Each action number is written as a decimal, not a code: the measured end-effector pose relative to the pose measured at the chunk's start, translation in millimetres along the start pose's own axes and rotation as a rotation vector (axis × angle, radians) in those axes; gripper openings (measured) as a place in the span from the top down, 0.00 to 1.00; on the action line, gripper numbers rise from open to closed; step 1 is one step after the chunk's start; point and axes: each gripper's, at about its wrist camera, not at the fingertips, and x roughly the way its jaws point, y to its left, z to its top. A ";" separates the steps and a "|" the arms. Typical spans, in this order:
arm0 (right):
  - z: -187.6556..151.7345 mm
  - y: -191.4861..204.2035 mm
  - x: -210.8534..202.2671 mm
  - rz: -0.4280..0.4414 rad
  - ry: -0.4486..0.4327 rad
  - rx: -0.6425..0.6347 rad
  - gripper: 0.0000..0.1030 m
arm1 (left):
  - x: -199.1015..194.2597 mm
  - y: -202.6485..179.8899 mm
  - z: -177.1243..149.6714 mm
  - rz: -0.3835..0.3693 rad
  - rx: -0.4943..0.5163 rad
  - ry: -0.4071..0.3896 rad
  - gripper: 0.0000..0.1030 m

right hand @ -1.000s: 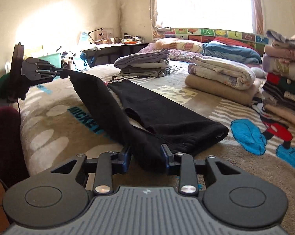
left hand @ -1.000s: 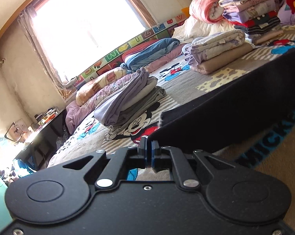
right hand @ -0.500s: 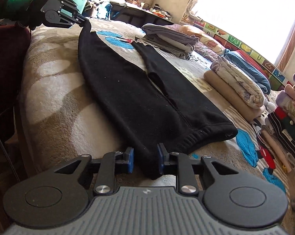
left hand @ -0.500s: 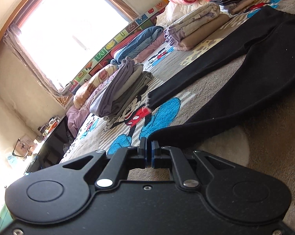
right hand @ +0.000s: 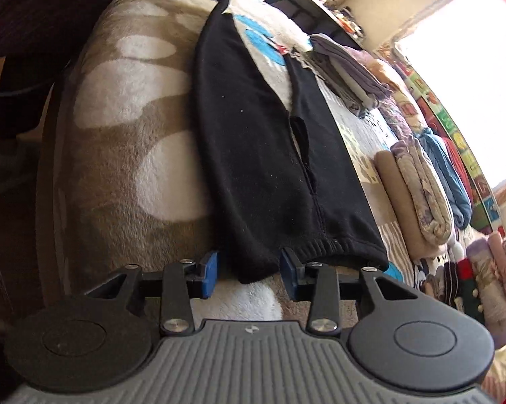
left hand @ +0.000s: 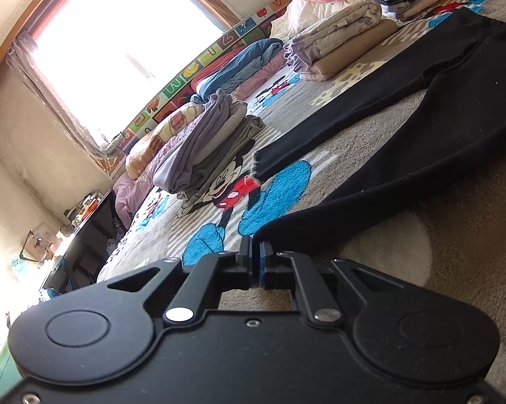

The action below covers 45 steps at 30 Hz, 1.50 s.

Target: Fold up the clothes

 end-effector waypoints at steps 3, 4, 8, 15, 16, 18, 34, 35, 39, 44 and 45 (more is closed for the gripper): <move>0.1 3.6 4.1 0.019 -0.010 -0.127 0.59 | -0.3 -2.2 0.0 0.007 0.003 0.001 0.98; 0.8 3.9 6.5 0.024 -0.014 -0.155 0.59 | -0.2 -2.7 0.3 0.009 0.004 0.002 0.98; -1.6 -4.6 11.5 0.051 -0.044 -0.138 0.61 | -0.2 -3.8 -0.6 0.009 0.007 0.005 0.98; 7.0 -44.1 -8.3 0.112 -0.103 0.160 0.84 | -1.4 10.9 4.8 -0.032 -0.063 -0.009 0.97; 6.9 -53.5 -12.1 0.114 -0.121 0.221 0.84 | -0.5 14.9 7.1 -0.033 -0.079 -0.013 0.98; 3.7 -72.5 -16.9 0.121 -0.151 0.331 0.84 | 3.3 23.4 13.4 -0.036 -0.113 -0.019 0.98; -70.9 -196.2 30.8 0.318 -0.326 1.136 0.85 | 97.9 72.7 93.8 -0.105 -0.266 0.017 0.98; -76.7 -200.6 36.6 0.325 -0.327 1.172 0.85 | 105.0 73.2 98.1 -0.116 -0.266 0.030 0.98; -96.2 -209.6 59.9 0.337 -0.328 1.295 0.85 | 126.2 71.2 108.9 -0.146 -0.260 0.079 0.98; -116.8 -213.1 84.5 0.346 -0.327 1.434 0.86 | 152.3 68.3 121.9 -0.183 -0.252 0.141 0.98; -120.4 -211.8 88.7 0.347 -0.325 1.459 0.86 | 157.5 67.7 124.5 -0.190 -0.251 0.153 0.98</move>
